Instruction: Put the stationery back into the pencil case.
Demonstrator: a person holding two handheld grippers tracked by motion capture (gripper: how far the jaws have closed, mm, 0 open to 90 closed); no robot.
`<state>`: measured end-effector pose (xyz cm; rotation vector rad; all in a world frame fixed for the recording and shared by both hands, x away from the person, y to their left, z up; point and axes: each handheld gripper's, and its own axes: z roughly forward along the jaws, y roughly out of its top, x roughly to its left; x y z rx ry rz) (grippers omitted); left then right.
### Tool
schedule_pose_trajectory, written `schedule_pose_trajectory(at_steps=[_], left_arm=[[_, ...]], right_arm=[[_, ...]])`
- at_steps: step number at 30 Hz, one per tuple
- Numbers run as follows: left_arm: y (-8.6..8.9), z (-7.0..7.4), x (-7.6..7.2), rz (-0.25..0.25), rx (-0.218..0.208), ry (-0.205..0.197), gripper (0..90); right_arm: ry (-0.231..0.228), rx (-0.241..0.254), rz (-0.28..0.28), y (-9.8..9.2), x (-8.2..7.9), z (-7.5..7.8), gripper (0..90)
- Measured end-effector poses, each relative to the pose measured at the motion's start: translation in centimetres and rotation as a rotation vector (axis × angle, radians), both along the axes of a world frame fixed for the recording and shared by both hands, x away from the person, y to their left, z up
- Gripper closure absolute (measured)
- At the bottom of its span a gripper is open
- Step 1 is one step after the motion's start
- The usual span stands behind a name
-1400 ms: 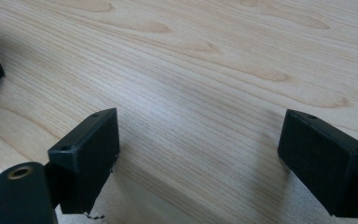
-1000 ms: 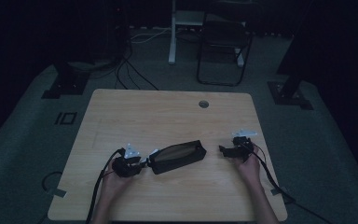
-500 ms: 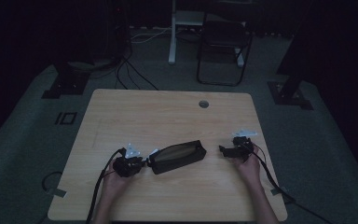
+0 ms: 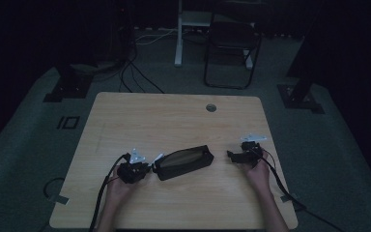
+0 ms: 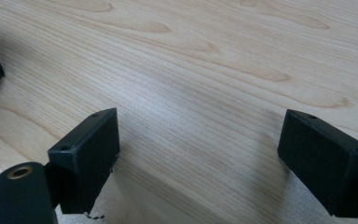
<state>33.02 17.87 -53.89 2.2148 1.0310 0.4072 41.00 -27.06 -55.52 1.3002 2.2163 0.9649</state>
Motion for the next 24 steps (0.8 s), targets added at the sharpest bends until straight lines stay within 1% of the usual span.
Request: schedule_pose_trajectory(at_steps=[7, 9, 13, 18, 24], left_arm=[[0.2, 0.0, 0.1, 0.020, -0.006, 0.006, 78.7], [0.3, 0.1, 0.2, 0.025, -0.006, 0.002, 78.6], [0.6, 0.4, 0.1, 0.031, -0.022, -0.007, 78.6], [0.9, 0.7, 0.0, 0.041, -0.025, -0.015, 78.6], [1.0, 1.2, -0.2, 0.037, -0.022, -0.023, 78.6]], right_arm=[[0.000, 0.000, 0.000, 0.0, 0.0, 0.0, 12.6], [0.000, 0.000, 0.000, 0.0, 0.0, 0.0, 12.6], [0.000, 0.000, 0.000, 0.0, 0.0, 0.0, 12.7], [0.000, 0.000, 0.000, 0.0, 0.0, 0.0, 12.6], [0.000, 0.000, 0.000, 0.0, 0.0, 0.0, 12.6]])
